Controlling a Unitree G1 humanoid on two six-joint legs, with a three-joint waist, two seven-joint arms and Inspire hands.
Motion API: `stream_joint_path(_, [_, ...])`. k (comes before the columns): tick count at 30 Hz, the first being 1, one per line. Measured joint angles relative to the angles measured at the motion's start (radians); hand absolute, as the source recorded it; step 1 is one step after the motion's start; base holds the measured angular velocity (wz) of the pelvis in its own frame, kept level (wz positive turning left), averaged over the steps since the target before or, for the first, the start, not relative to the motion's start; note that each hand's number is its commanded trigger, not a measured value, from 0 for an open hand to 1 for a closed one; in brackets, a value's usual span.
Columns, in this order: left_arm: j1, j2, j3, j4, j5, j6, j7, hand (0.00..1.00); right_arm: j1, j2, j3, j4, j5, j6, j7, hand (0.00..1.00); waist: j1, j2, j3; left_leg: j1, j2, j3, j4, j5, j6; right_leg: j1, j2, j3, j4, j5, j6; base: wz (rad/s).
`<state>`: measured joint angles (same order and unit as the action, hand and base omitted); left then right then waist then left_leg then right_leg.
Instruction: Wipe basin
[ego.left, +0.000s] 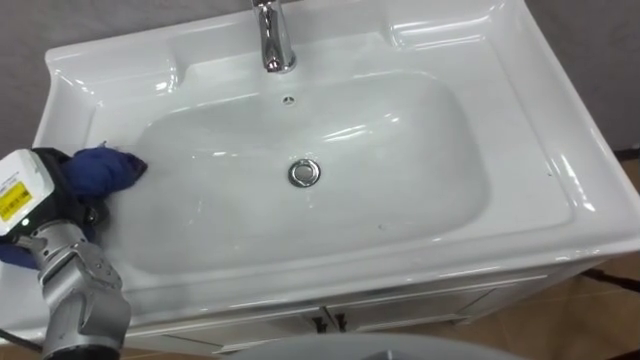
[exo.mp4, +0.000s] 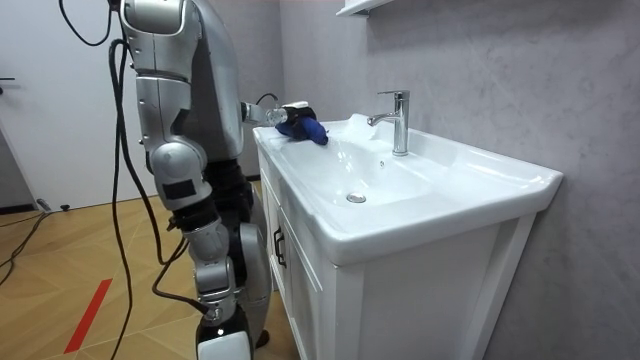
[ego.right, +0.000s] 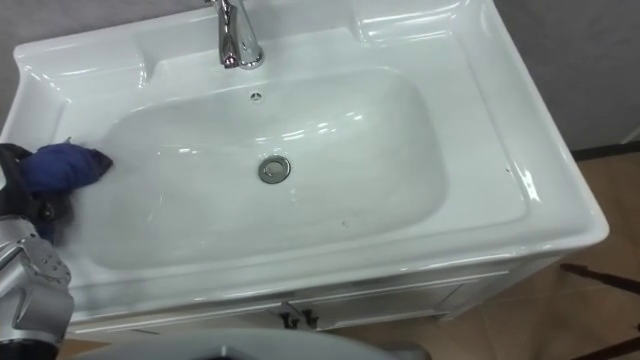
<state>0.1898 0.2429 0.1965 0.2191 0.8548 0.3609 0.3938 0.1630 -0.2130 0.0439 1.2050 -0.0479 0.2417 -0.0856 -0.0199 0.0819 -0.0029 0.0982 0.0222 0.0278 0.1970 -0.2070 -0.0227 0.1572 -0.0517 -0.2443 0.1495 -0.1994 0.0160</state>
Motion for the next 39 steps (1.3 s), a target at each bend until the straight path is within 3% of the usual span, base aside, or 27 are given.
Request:
stream_joint_path(1, [0.000, 0.000, 0.000, 0.000, 0.000, 0.001, 0.008, 0.88, 0.000, 0.000, 0.000, 0.000, 0.000, 0.000, 0.000, 0.00, 0.001, 0.000, 0.0002, 0.000, 0.000, 0.000, 0.000, 0.000, 0.000, 0.000, 0.000, 0.000, 0.000, 0.000, 0.000, 0.00])
stream_joint_path(2, [0.000, 0.000, 0.001, 0.000, 0.000, 0.001, 0.012, 0.54, 0.000, 0.000, 0.000, -0.001, 0.000, 0.000, 0.000, 0.00, 0.001, 0.000, 0.0002, 0.000, 0.000, 0.000, 0.000, 0.000, 0.000, 0.000, 0.000, 0.000, 0.000, 0.000, 0.000, 0.00])
stream_joint_path(3, [0.000, 0.000, 0.001, 0.000, 0.000, 0.001, 0.013, 0.00, 0.000, 0.000, 0.000, -0.001, 0.000, 0.000, 0.000, 0.00, 0.001, 0.000, 0.0002, 0.000, 0.000, 0.000, 0.000, 0.000, 0.000, 0.000, 0.000, 0.000, 0.000, 0.000, 0.000, 0.00])
stream_joint_path(12, [-0.002, 0.000, 0.010, -0.005, 0.000, -0.001, 0.036, 0.00, -0.002, -0.001, -0.009, -0.005, -0.002, 0.000, -0.002, 0.00, 0.000, 0.006, 0.0004, -0.003, 0.000, 0.000, -0.001, 0.000, 0.000, 0.001, 0.000, 0.000, 0.001, 0.000, 0.000, 0.00])
stream_joint_path(21, [-0.014, 0.001, 0.046, -0.029, -0.001, -0.007, 0.105, 0.00, -0.003, -0.001, -0.023, -0.009, 0.001, -0.001, -0.012, 0.00, 0.002, -0.002, 0.0017, -0.001, 0.000, 0.001, -0.003, 0.000, 0.000, 0.001, 0.000, 0.000, 0.001, 0.000, 0.000, 0.00])
stream_joint_path(39, [-0.022, 0.000, 0.054, -0.055, -0.007, -0.079, 0.190, 0.00, -0.006, 0.001, -0.027, 0.007, 0.009, -0.023, -0.036, 0.00, -0.003, 0.003, 0.0013, 0.001, 0.000, 0.001, -0.009, 0.000, 0.000, 0.002, 0.001, -0.003, -0.008, 0.000, 0.000, 0.00])
